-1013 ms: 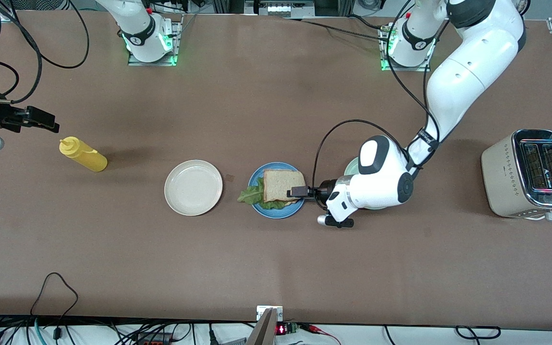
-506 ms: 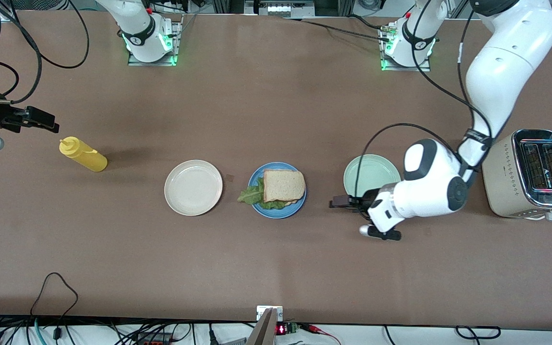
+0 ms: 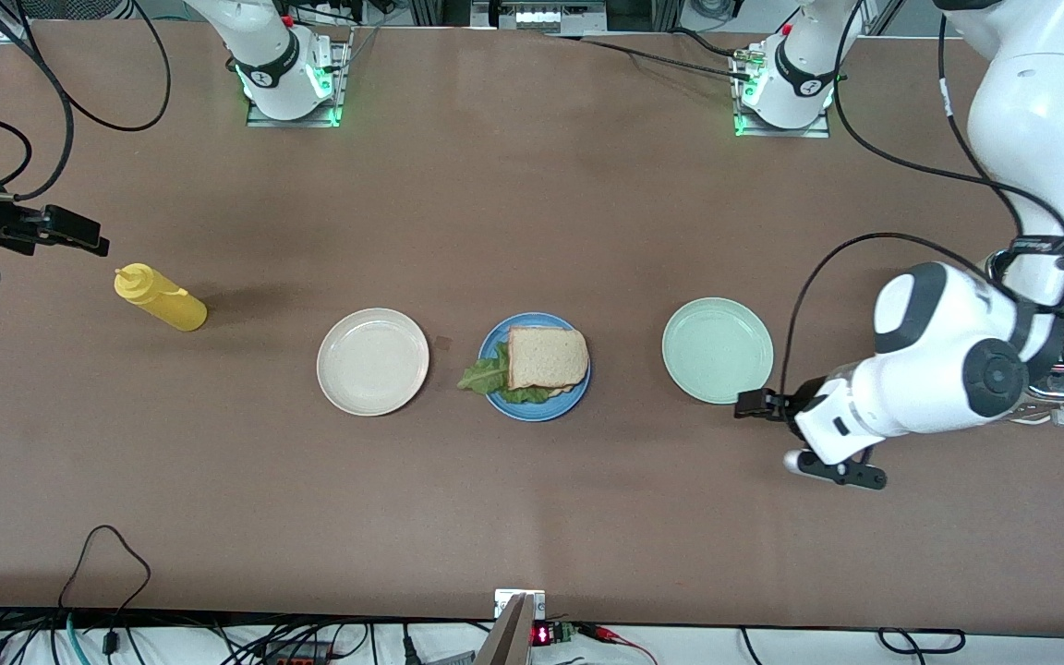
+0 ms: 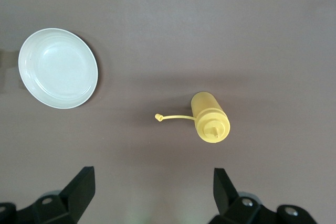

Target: Make sandwich in blue plate with both arms

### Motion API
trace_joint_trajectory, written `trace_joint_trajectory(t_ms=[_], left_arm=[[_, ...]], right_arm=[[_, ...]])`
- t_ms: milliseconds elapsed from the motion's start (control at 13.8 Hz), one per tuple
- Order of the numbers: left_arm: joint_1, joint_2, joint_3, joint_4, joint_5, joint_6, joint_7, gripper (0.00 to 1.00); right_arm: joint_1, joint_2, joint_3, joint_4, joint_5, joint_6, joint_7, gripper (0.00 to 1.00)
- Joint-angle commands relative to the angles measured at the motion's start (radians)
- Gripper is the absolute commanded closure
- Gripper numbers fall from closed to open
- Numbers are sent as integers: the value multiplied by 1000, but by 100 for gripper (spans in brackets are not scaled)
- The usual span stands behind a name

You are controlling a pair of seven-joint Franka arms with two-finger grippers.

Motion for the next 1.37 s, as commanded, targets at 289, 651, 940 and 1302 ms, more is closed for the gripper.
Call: trace_joint_trajectory(t_ms=[289, 651, 940, 1302], left_arm=[[14, -117, 5, 147, 188, -198, 34, 0], [48, -171, -3, 152, 173, -292, 22, 0], [6, -227, 61, 146, 141, -313, 22, 0], [-272, -337, 557, 135, -179, -306, 64, 0]], right_arm=[[-9, -24, 4, -24, 15, 7, -19, 0], [-9, -24, 4, -23, 15, 6, -19, 0], [-6, -24, 4, -23, 15, 7, -19, 0], [-3, -25, 5, -24, 15, -1, -19, 0]])
